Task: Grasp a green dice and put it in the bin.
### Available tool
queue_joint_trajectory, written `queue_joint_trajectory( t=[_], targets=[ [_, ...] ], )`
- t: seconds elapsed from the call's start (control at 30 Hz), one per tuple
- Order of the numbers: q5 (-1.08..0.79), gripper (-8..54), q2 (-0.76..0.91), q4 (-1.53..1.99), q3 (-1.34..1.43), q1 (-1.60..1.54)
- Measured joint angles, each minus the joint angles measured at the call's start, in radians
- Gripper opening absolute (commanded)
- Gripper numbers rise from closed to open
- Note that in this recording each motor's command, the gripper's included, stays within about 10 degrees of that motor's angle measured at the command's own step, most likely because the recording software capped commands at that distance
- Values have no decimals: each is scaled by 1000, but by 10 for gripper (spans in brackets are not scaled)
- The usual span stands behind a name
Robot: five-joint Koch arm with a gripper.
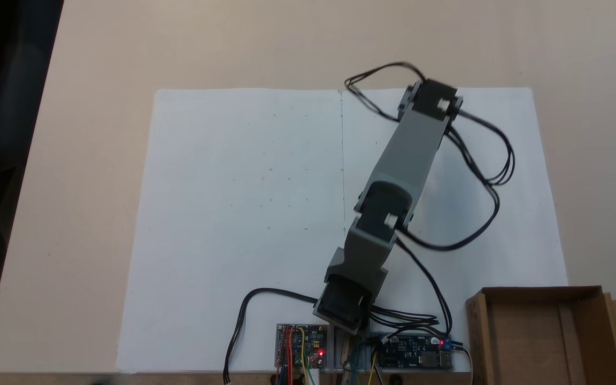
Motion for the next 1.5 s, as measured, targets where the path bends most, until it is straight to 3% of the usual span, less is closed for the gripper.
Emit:
queue_joint_trajectory(
  t=[0.17, 0.47, 0.83, 1.5],
  targets=[
    [-67, 415, -123, 14, -115, -44],
    [-189, 415, -199, 35, -222, -104],
    [-207, 414, -356, 118, -508, -112],
    [-278, 414, -525, 158, -621, -92]
  ],
)
